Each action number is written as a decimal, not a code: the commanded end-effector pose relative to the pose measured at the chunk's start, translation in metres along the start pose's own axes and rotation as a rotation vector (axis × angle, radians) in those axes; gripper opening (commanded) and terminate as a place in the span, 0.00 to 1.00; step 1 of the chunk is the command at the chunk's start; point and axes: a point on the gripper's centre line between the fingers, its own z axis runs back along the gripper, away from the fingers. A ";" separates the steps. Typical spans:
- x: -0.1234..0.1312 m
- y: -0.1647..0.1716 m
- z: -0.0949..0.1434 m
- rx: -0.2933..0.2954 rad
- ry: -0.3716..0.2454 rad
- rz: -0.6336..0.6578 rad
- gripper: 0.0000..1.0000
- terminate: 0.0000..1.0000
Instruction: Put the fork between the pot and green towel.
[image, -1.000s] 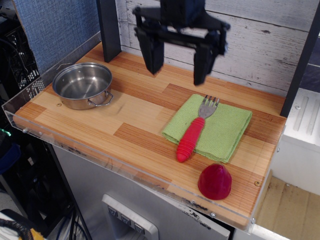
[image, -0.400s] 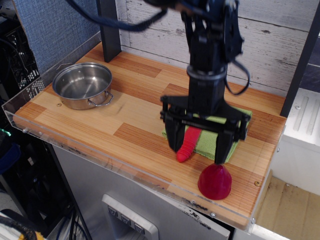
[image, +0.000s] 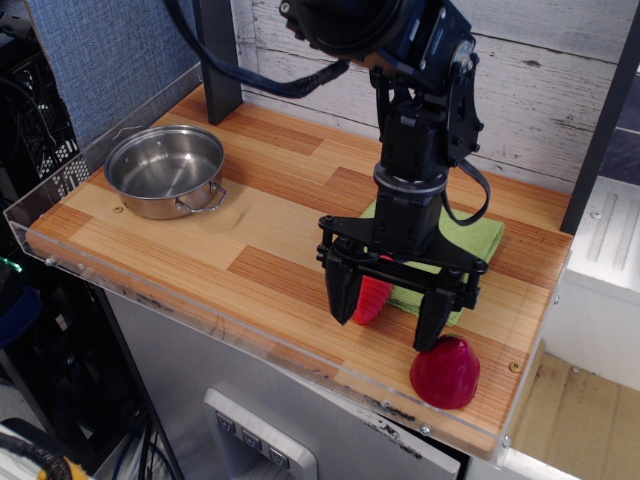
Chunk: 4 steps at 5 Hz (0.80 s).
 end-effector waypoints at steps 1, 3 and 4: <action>0.014 0.012 0.003 0.107 -0.005 -0.176 1.00 0.00; 0.023 0.012 -0.005 0.081 0.008 -0.197 1.00 0.00; 0.026 0.015 -0.009 0.077 0.027 -0.188 1.00 0.00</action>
